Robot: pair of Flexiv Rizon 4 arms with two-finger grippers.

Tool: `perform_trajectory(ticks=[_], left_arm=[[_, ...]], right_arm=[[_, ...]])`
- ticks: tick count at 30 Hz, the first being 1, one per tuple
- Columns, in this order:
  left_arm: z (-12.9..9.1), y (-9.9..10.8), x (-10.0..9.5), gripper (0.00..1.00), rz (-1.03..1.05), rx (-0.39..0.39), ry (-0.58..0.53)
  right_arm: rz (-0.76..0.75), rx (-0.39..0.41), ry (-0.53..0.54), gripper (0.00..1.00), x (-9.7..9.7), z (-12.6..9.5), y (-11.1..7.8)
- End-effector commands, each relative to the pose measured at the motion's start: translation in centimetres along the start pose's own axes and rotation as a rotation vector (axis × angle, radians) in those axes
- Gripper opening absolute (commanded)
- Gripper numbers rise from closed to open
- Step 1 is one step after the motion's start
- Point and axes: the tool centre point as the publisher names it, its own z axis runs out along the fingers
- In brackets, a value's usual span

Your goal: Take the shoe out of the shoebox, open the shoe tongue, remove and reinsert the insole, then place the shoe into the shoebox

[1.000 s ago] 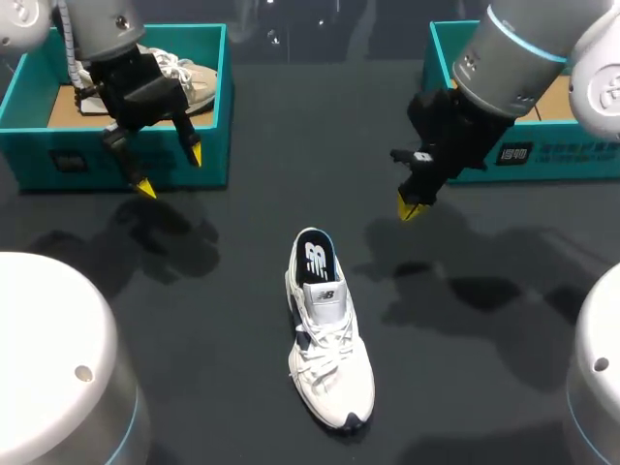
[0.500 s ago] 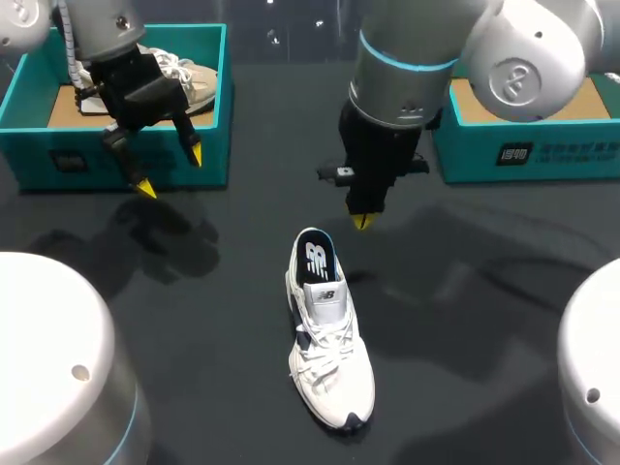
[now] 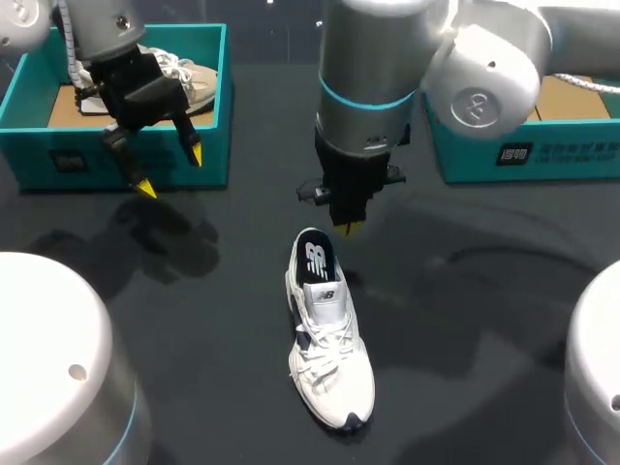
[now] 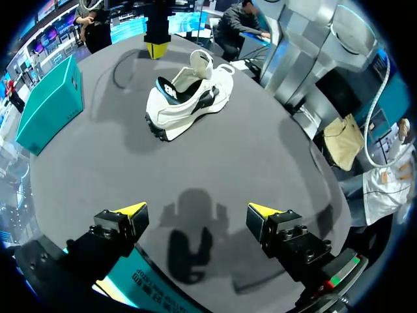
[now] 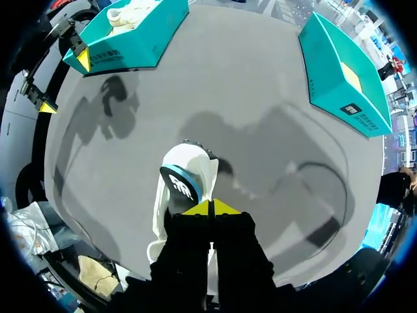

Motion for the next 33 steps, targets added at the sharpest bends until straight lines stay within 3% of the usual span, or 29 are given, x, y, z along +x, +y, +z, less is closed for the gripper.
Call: perform_trajectory(ticks=[1, 12, 15, 23, 33], left_arm=[[0.0, 0.0, 0.0, 1.0, 0.001, -0.001, 0.001], [0.0, 0.0, 0.0, 1.0, 0.001, -0.001, 0.001], [0.0, 0.0, 0.0, 1.0, 0.001, -0.001, 0.001], [0.0, 0.0, 0.0, 1.0, 0.001, -0.001, 0.001], [0.0, 0.0, 0.0, 1.0, 0.001, -0.001, 0.001]], right_arm=[[0.013, -0.017, -0.083, 0.0, 2.2, 0.8, 0.0], [0.013, -0.017, -0.083, 0.0, 2.2, 0.8, 0.0], [0.011, -0.032, -0.072, 0.0, 2.2, 2.0, 0.0], [0.014, -0.152, -0.091, 0.0, 3.3, 2.9, 0.0], [0.041, -0.219, -0.146, 0.0, 4.2, 1.9, 1.0]])
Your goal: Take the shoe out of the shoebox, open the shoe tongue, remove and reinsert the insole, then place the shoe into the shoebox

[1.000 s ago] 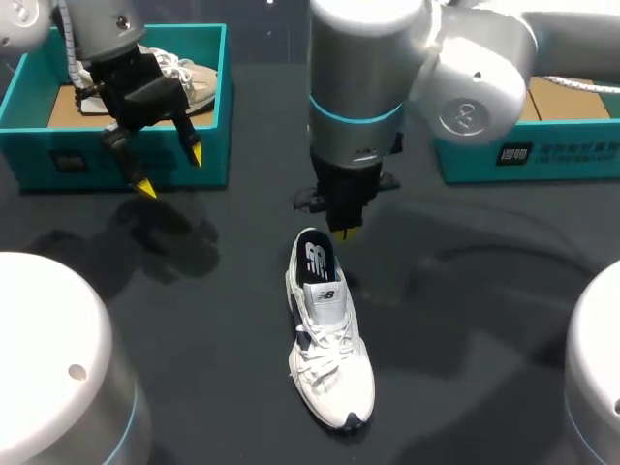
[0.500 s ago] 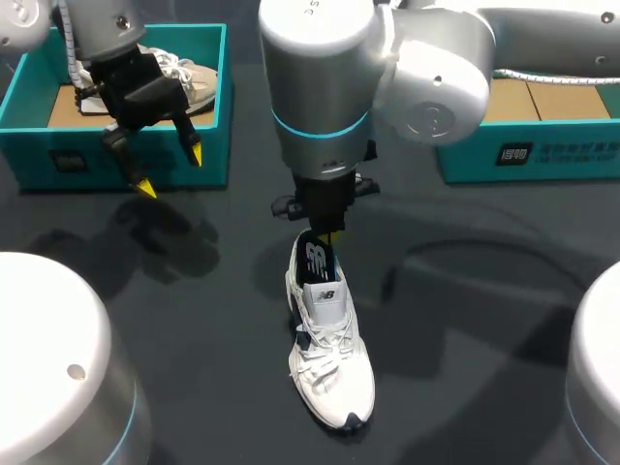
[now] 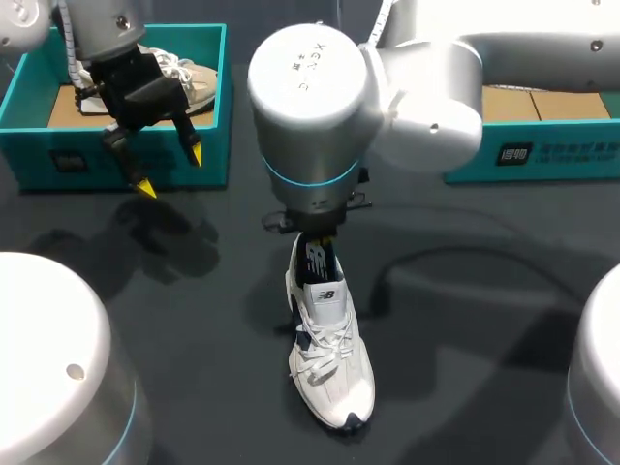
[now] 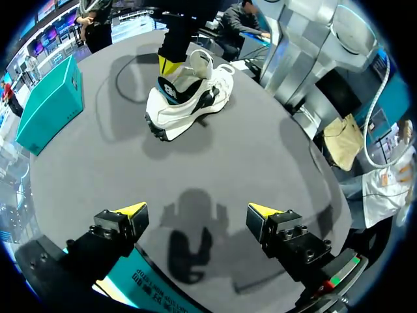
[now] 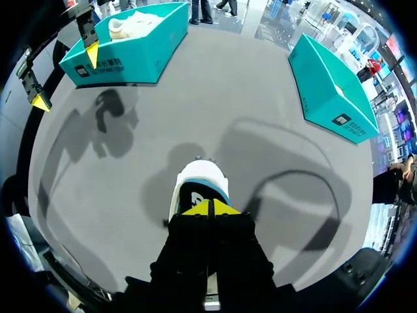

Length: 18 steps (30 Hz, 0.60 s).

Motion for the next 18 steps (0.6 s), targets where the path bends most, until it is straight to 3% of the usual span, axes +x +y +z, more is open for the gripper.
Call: perform_trajectory(ticks=[1, 6, 18], left_arm=[[0.0, 0.0, 0.0, 1.0, 0.001, -0.002, 0.001], [0.0, 0.0, 0.0, 1.0, 0.001, -0.002, 0.001], [0.0, 0.0, 0.0, 1.0, 0.001, -0.002, 0.001]], right_arm=[[0.008, -0.02, -0.028, 0.0, 0.8, 0.0, 0.2], [0.013, -0.022, -0.027, 0.0, 0.5, 1.8, 0.5], [0.049, -0.029, 0.0, 0.0, 0.1, 5.3, -0.6]])
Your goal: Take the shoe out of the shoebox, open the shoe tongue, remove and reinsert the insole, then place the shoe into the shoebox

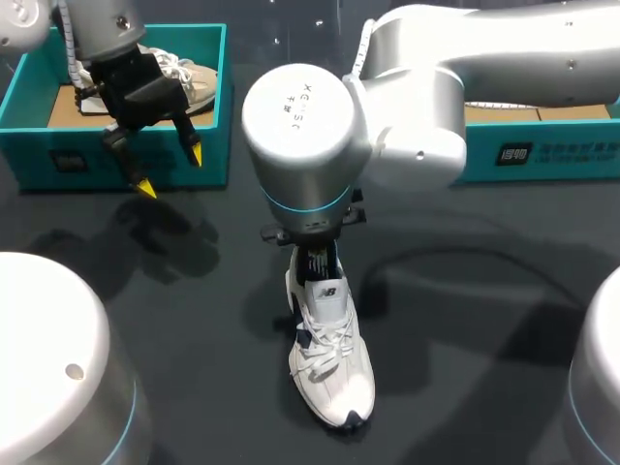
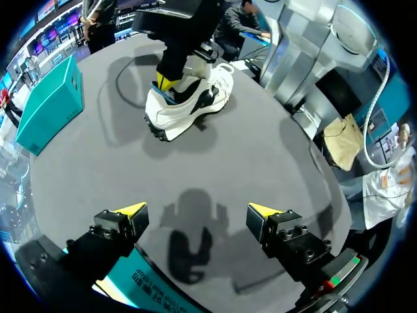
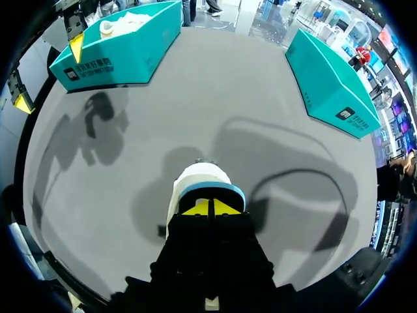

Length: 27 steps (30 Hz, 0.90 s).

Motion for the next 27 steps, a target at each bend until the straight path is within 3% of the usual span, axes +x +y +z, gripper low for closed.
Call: perform_trajectory(ticks=[1, 16, 27], left_arm=[[-0.1, 0.0, 0.0, 1.0, 0.001, -0.002, 0.001], [-0.1, 0.0, 0.0, 1.0, 0.001, -0.002, 0.001], [-0.1, 0.0, 0.0, 1.0, 0.001, -0.002, 0.001]], right_arm=[[0.007, -0.002, 0.016, 0.0, -0.2, 1.7, -0.4], [0.019, 0.028, 0.078, 0.0, -0.1, 6.8, -2.0], [0.02, 0.127, 0.092, 0.0, 0.9, 8.8, -3.9]])
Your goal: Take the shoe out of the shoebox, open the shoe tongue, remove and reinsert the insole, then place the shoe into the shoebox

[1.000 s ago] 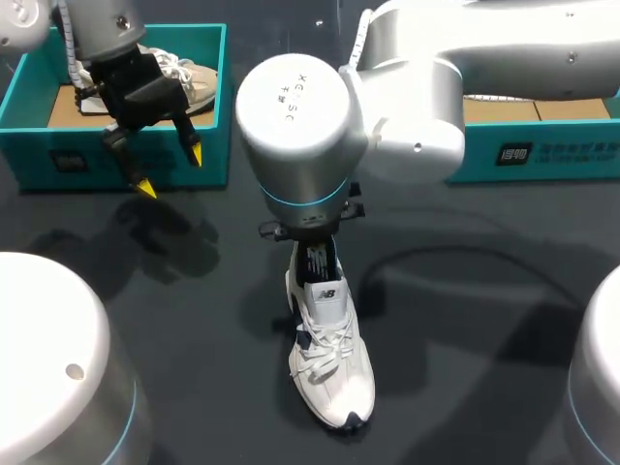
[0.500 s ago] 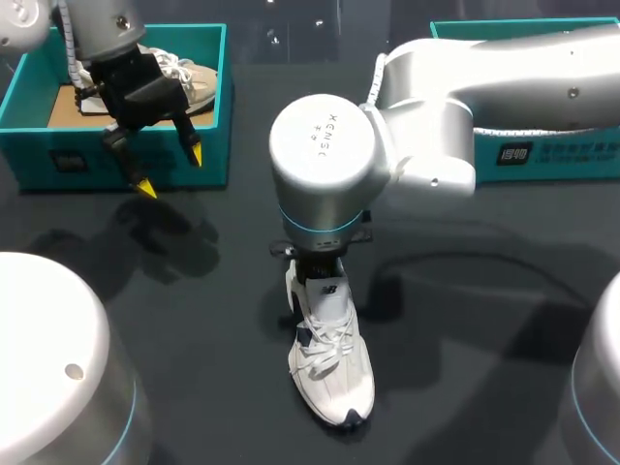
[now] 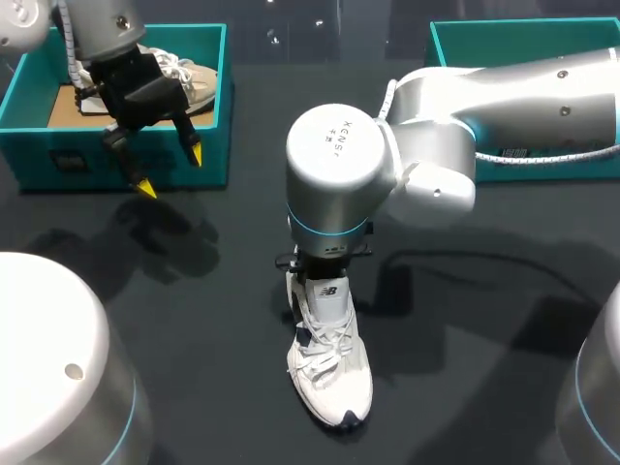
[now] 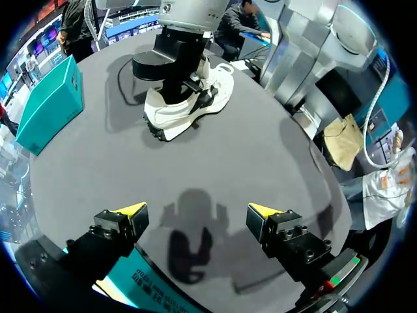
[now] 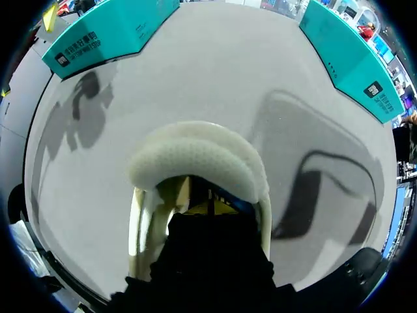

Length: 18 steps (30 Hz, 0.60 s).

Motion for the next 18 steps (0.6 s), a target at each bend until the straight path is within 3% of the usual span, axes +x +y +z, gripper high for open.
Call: perform_trajectory(ticks=[1, 7, 10, 18], left_arm=[[-0.1, 0.0, 0.0, 1.0, 0.001, -0.002, 0.001], [-0.1, 0.0, 0.0, 1.0, 0.001, -0.002, 0.001], [-0.1, 0.0, 0.0, 1.0, 0.001, -0.002, 0.001], [-0.1, 0.0, 0.0, 1.0, 0.001, -0.002, 0.001]], right_arm=[[0.005, 0.038, -0.004, 0.0, 0.6, 2.1, -0.8], [0.03, 0.143, -0.03, 0.0, 1.8, 1.9, -3.0], [0.044, 0.15, -0.037, 0.0, 1.9, 1.3, -3.9], [0.023, 0.14, -0.177, 0.0, 1.4, -2.8, -2.7]])
